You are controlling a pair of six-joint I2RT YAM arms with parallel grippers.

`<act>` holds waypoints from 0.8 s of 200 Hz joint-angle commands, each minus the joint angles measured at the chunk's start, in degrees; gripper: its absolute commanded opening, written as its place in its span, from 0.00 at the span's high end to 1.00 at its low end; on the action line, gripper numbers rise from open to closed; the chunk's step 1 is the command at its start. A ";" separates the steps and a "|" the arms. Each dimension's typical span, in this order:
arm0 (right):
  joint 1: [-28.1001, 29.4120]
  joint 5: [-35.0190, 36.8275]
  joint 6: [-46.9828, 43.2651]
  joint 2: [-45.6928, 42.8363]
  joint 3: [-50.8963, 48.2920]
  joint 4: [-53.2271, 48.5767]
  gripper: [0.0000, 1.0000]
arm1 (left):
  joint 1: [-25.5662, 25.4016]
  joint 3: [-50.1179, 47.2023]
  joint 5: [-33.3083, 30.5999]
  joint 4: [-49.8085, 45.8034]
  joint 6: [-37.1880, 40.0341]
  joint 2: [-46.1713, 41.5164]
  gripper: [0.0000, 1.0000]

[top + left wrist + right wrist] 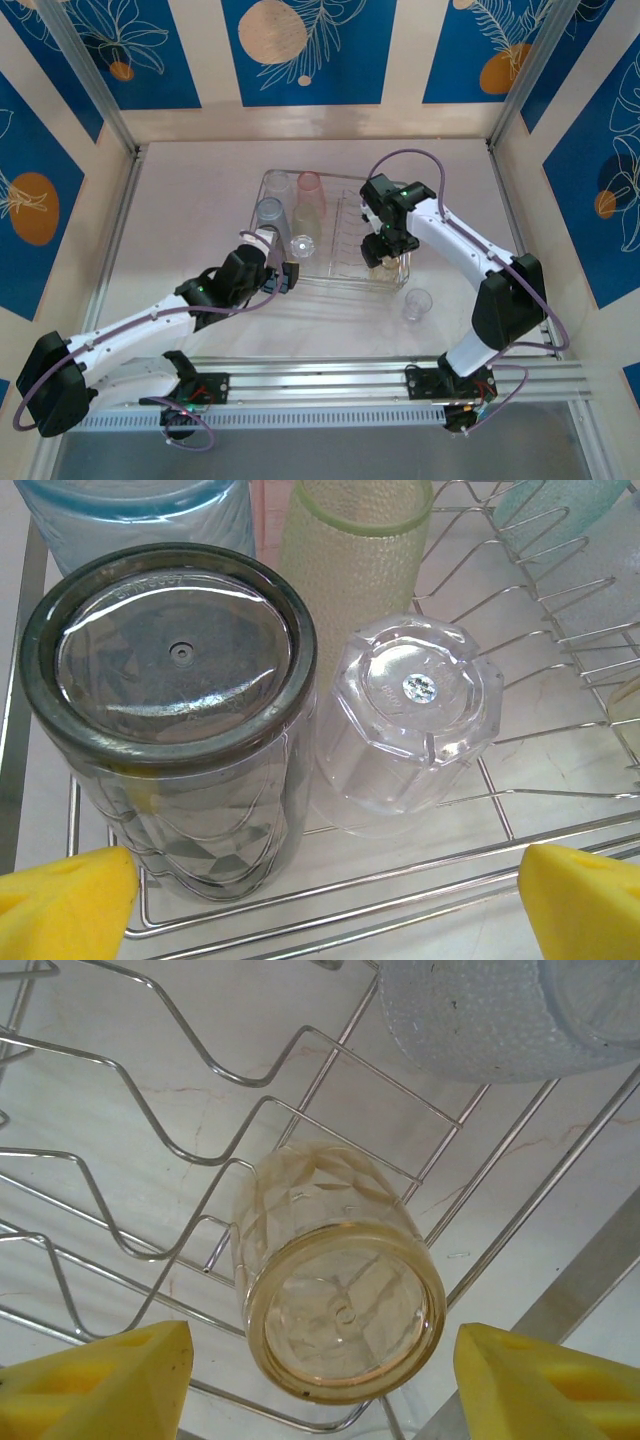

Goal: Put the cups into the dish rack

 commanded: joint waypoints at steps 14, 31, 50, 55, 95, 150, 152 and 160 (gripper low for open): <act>0.45 0.90 -2.00 1.35 -0.64 0.00 0.34 | 0.13 -0.23 -0.30 -1.02 -0.09 -1.47 0.03; 0.61 0.91 -2.04 1.37 -0.46 -0.26 0.34 | 0.12 -0.35 -0.26 -1.17 -0.25 -1.56 0.03; 0.91 0.97 -2.21 1.40 -0.50 -0.57 0.34 | 0.11 -0.54 -0.39 -1.09 -0.30 -1.66 0.03; 0.98 0.99 -2.29 1.44 -0.59 -0.57 0.35 | 0.13 -0.52 -0.39 -1.08 -0.24 -1.63 0.03; 2.00 1.74 -2.83 2.81 -0.98 -1.00 0.39 | 0.20 -0.49 -0.39 -1.07 -0.29 -1.64 0.03; 2.32 4.65 -3.02 3.89 -0.69 -1.45 0.39 | 0.11 -0.76 -0.61 -1.40 -0.17 -2.17 0.03; 2.32 4.72 -3.03 3.94 -0.62 -1.45 0.39 | 0.19 -0.75 -0.58 -1.35 -0.22 -2.13 0.03; 2.32 5.03 -3.09 4.05 -0.38 -1.54 0.39 | 0.08 -0.83 -0.60 -1.40 -0.27 -2.18 0.03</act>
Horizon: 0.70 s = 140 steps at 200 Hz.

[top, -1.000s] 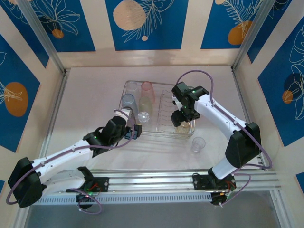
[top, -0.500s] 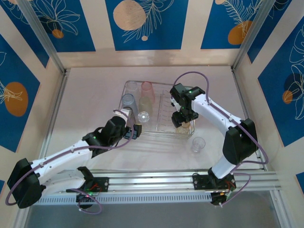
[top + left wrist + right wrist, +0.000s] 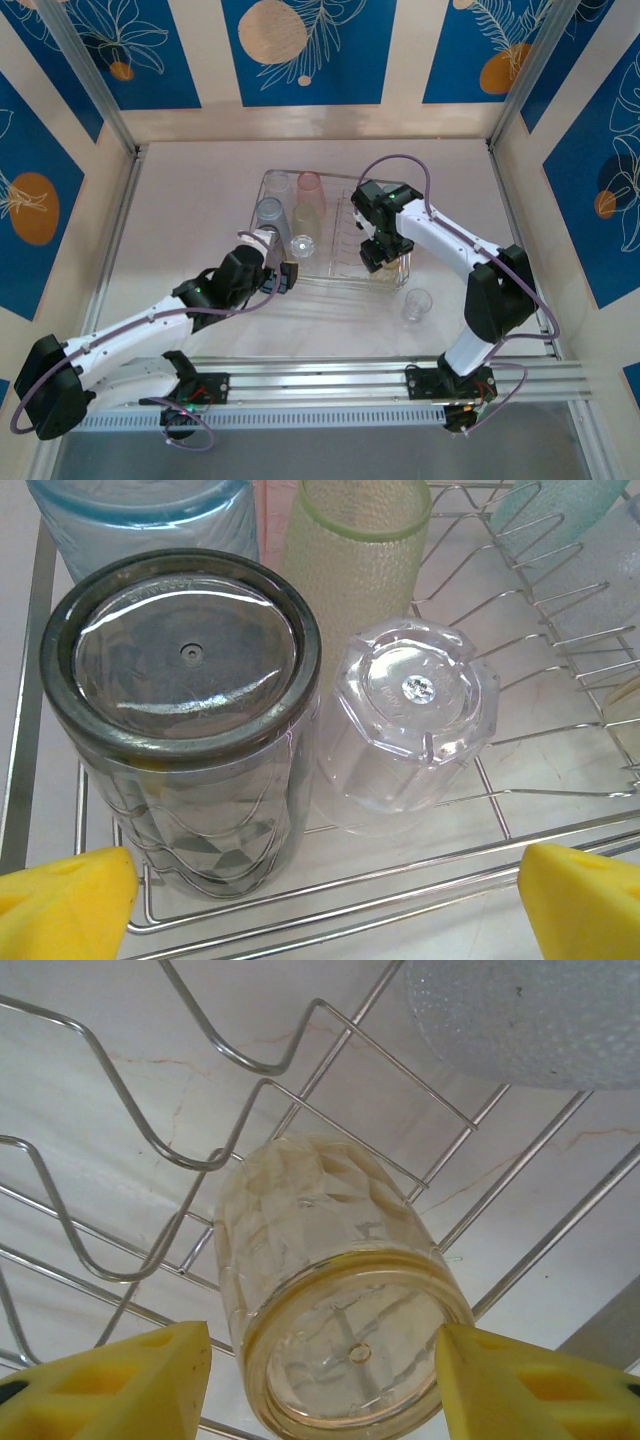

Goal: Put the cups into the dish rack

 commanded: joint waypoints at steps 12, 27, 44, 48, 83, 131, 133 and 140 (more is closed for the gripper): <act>0.26 2.51 -0.91 1.47 0.62 -1.66 0.38 | 0.13 -0.61 -0.56 -0.81 -0.23 -0.87 0.03; 0.27 3.80 -0.98 2.10 1.11 -2.06 0.37 | 0.08 -0.63 -0.55 -0.84 -0.22 -0.78 0.03; 0.31 4.13 -1.11 2.62 1.73 -2.12 0.36 | 0.14 -0.70 -0.57 -0.76 -0.25 -0.78 0.03; 0.35 4.00 -1.18 2.73 1.82 -2.07 0.35 | 0.08 -0.70 -0.57 -0.72 -0.25 -0.71 0.03; 0.44 4.86 -1.29 3.73 3.03 -2.31 0.33 | 0.08 -0.64 -0.54 -0.64 -0.25 -0.56 0.03; 0.44 4.53 -0.60 2.99 4.43 -2.77 0.29 | 0.12 -0.54 -0.48 -0.42 -0.07 -0.25 0.03; 0.44 4.42 -0.58 2.91 4.39 -2.77 0.29 | 0.17 -0.55 -0.48 -0.42 -0.05 -0.21 0.03; 0.32 3.89 -0.51 2.51 4.53 -2.77 0.29 | 0.17 -0.57 -0.48 -0.34 -0.03 -0.16 0.03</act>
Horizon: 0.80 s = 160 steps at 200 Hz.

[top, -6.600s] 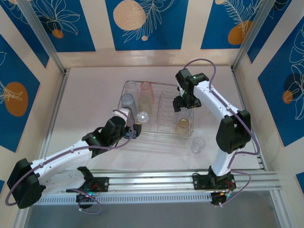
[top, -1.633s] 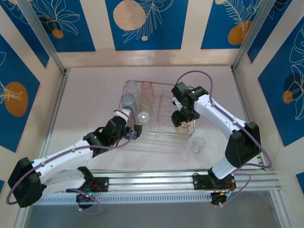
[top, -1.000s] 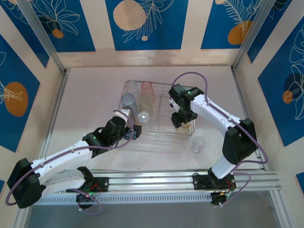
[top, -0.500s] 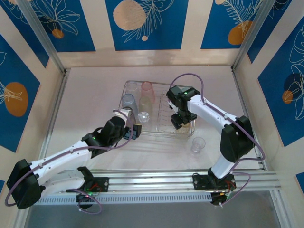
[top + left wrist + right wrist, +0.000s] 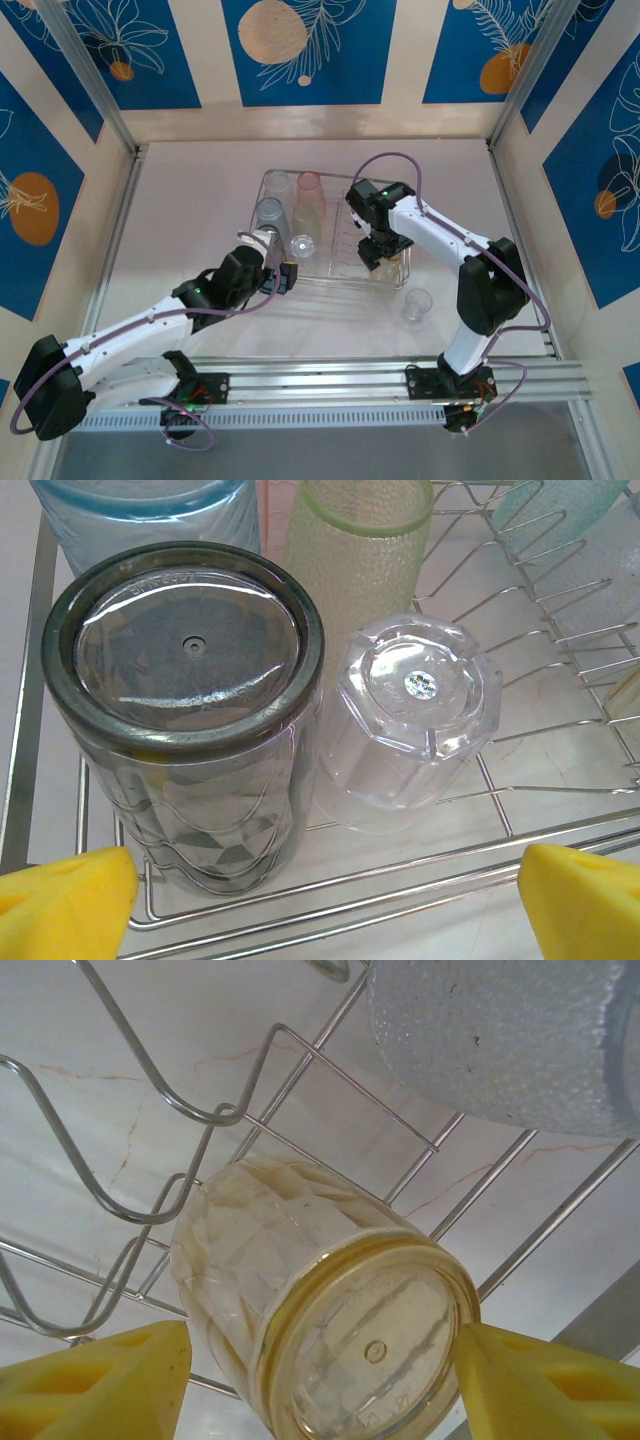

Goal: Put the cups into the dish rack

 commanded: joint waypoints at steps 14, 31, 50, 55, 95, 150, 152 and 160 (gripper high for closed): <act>-0.03 -0.34 0.84 -1.43 1.90 -1.92 0.28 | 0.15 -0.12 -0.40 -0.26 0.06 0.12 0.03; -0.13 -0.37 0.97 -1.87 2.12 -2.10 0.26 | 0.16 -0.03 -0.25 -0.13 0.12 0.37 0.03; -0.30 -0.59 1.06 -1.96 1.95 -1.83 0.25 | 0.12 0.14 -0.05 0.20 0.21 0.72 0.03; -0.30 -0.72 1.01 -1.96 1.86 -1.83 0.25 | 0.16 0.16 0.01 0.15 0.22 0.84 0.03; -0.81 -3.21 0.34 -1.64 0.20 -0.05 0.25 | 0.13 0.46 0.09 0.19 0.40 1.04 0.03; -2.31 -6.45 -0.70 -0.90 -2.10 1.78 0.30 | 0.13 0.45 -0.13 -0.53 0.56 0.72 0.03; -2.32 -6.47 -0.70 -0.83 -2.16 1.77 0.30 | 0.13 0.43 -0.15 -0.51 0.56 0.69 0.03; -2.32 -6.64 -0.61 -0.82 -2.35 1.77 0.30 | 0.13 0.38 -0.29 -0.61 0.47 0.61 0.03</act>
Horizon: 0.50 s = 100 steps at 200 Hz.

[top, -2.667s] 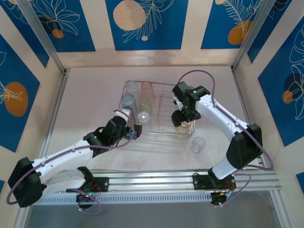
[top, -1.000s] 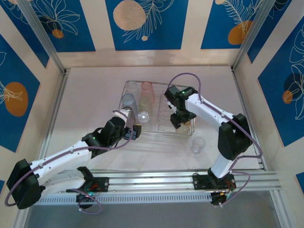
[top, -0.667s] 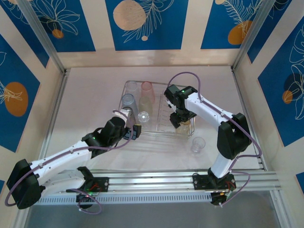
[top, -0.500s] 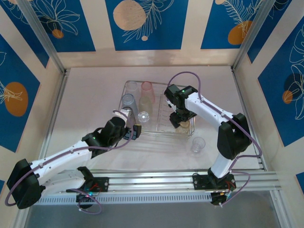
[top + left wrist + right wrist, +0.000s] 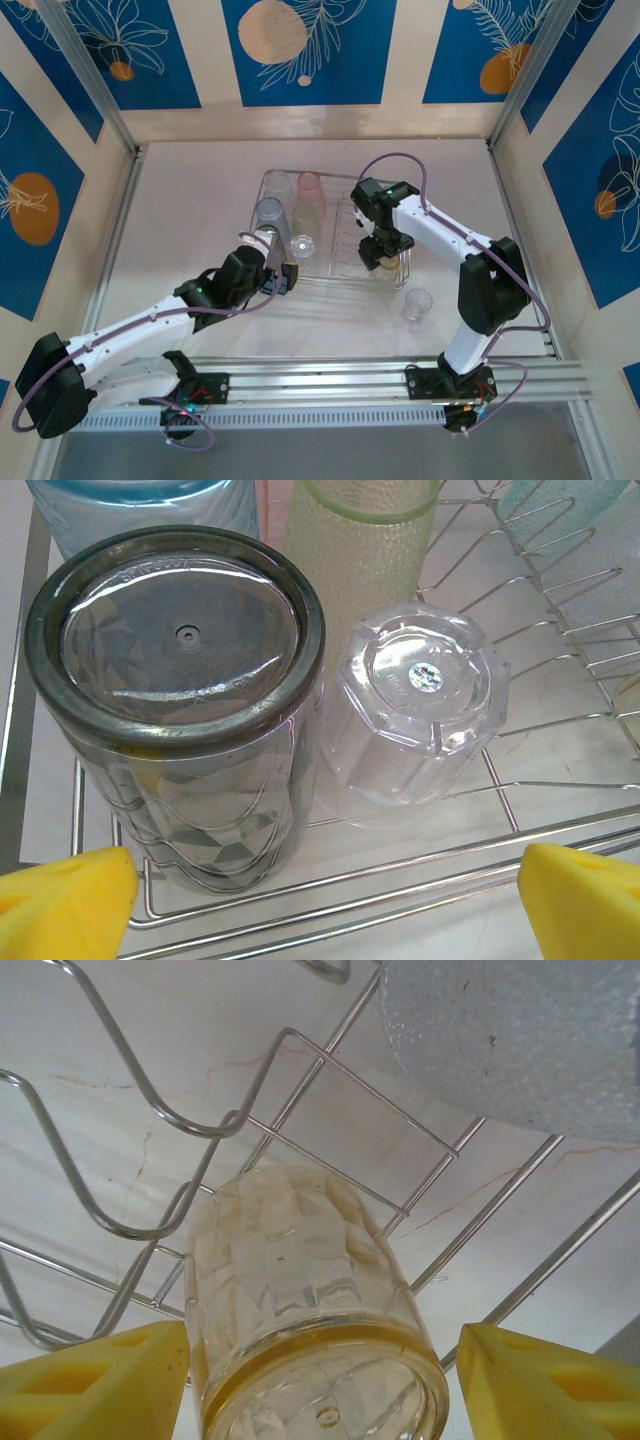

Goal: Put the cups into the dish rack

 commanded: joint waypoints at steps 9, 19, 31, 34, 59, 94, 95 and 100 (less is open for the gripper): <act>-0.27 -2.83 -0.57 -0.73 -1.42 0.22 0.30 | 0.08 0.33 -0.38 -0.60 0.32 -0.35 0.03; -0.27 -3.18 -0.60 -0.67 -1.84 0.33 0.30 | 0.12 0.05 -0.39 -0.49 0.24 -0.44 0.03; -0.27 -3.25 -0.61 -0.45 -2.29 0.50 0.31 | 0.11 0.06 -0.39 -0.45 0.11 -0.40 0.03; -0.31 -3.34 -0.59 -0.36 -2.36 0.51 0.32 | 0.12 0.00 -0.37 -0.46 0.06 -0.42 0.03; -0.18 -3.36 -0.33 -0.42 -2.61 0.05 0.37 | 0.11 0.00 -0.37 -0.59 0.06 -0.50 0.03; 0.33 -1.21 0.46 -2.06 -2.39 -0.71 0.42 | 0.14 -0.20 -0.55 -0.83 -0.01 -0.79 0.03; 0.34 -1.14 0.51 -2.17 -2.41 -0.72 0.42 | 0.13 -0.20 -0.56 -0.79 -0.02 -0.79 0.03; 0.39 -0.77 0.60 -2.51 -2.28 -0.81 0.43 | 0.12 -0.26 -0.58 -0.80 0.02 -0.84 0.03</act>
